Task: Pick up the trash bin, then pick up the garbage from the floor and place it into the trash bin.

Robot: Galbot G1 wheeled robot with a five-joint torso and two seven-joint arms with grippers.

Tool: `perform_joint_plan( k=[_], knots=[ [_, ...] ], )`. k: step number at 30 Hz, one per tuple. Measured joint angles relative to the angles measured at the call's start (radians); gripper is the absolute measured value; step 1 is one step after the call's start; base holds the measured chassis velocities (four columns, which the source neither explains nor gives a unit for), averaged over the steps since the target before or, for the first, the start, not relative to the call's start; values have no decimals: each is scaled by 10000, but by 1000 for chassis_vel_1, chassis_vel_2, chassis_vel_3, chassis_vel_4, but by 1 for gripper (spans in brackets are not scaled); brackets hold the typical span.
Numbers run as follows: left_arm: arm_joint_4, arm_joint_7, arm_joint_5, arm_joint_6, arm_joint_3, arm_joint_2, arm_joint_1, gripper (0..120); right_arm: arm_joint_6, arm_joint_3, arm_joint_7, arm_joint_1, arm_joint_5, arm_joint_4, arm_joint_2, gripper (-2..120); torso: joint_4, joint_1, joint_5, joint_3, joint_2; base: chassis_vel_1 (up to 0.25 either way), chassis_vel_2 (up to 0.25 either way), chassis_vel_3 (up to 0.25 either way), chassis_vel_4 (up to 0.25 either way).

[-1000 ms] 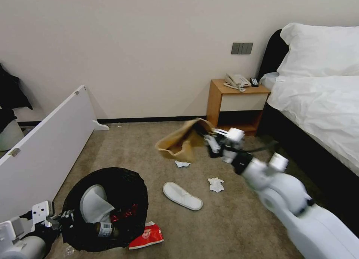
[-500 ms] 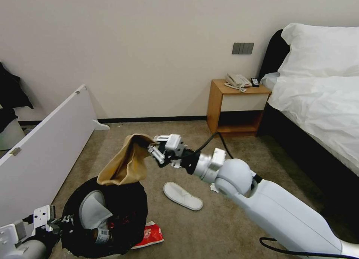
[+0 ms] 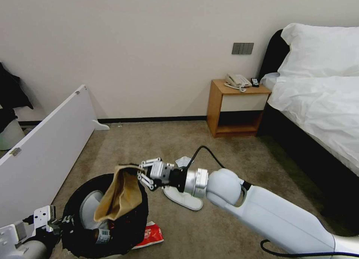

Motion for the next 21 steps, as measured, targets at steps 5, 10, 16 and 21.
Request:
perform_joint_plan(
  k=[5,10,16,21],
  knots=[
    [-145,-122,-235,0,20,50,51,3,635,-119,-153,-98,-1360,-363,154,0,-1,0,1,0,0,0,0,0,0],
    [-226,-145,-267,0,159,74,196,3,813,-326,-227,-47,-1747,-453,283,0,3,0,0,0,0,0,0,0,0],
    [-322,-167,-264,1,370,78,268,3,921,-546,-265,9,-1990,-587,460,0,0,0,0,0,0,0,0,0,0],
    [-328,-174,-250,1,463,92,317,3,945,-605,-274,1,-2025,-682,541,0,1,0,0,0,0,0,0,0,0]
  ],
)
